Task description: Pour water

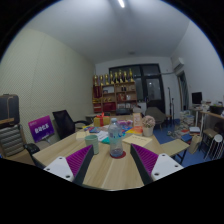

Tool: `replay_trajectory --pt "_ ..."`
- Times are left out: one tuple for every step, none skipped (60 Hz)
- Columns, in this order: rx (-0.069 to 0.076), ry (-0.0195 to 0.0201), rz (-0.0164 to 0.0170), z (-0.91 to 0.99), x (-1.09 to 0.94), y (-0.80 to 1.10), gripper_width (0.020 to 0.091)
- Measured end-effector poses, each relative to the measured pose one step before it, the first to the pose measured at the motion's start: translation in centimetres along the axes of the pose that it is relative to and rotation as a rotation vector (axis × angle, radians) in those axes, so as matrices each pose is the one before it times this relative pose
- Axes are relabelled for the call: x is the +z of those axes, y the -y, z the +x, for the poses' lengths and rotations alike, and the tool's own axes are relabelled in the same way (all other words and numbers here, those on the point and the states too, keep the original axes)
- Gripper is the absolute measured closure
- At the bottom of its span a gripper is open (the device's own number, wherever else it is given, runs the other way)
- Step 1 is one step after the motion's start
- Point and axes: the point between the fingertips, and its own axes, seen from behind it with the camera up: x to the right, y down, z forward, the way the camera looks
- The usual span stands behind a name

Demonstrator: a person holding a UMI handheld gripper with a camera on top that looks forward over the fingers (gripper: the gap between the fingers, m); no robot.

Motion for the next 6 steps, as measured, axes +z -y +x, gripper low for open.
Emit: replay_trajectory --pt "-0.0032 0.00322 0.00337 0.475 -1.198 0.374 0.0267" --pt "-0.0053 0.00142 0.00273 -0.017 -0.696 0.238 0.0268" --pt "-0.0062 0.00163 0.00276 -0.034 -0.683 0.245 0.0269" --pt "-0.0060 0.00130 0.00353 -0.053 -0.665 0.223 0.0266" --pt "-0.0068 0.00054 0.00337 -0.265 -0.353 0.081 0.0267" --pt "-0.0055 0.00097 0.00289 -0.119 -0.515 0.174 0.0267"
